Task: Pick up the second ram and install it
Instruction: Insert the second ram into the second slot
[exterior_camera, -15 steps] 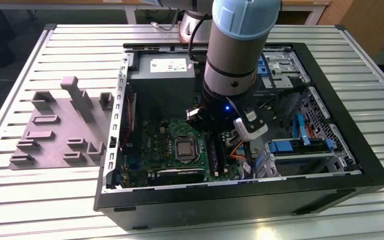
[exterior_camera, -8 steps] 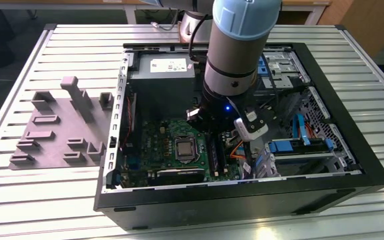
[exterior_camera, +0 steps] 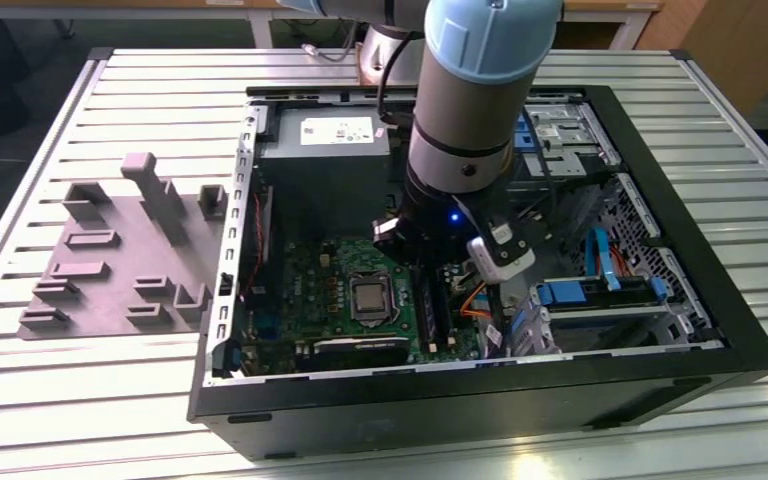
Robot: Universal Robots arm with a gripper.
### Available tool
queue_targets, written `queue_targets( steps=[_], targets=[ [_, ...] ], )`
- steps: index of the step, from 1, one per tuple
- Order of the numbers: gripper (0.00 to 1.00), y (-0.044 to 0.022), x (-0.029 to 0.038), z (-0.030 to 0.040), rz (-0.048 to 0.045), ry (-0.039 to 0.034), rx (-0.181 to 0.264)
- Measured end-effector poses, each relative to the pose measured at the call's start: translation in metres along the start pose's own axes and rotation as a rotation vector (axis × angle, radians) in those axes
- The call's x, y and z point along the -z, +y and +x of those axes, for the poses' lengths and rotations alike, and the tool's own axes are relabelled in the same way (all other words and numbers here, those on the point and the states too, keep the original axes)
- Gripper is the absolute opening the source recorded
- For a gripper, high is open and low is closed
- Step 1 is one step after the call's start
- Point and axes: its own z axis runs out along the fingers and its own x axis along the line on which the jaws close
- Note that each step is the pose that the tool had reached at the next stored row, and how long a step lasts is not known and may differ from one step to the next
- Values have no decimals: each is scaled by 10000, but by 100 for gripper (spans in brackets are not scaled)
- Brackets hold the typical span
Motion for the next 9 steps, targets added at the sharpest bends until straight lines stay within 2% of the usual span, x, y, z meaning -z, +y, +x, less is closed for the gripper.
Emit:
queue_targets(
  steps=[9],
  targets=[
    [14,0,-26,-1,-1,8,0]
  ],
)
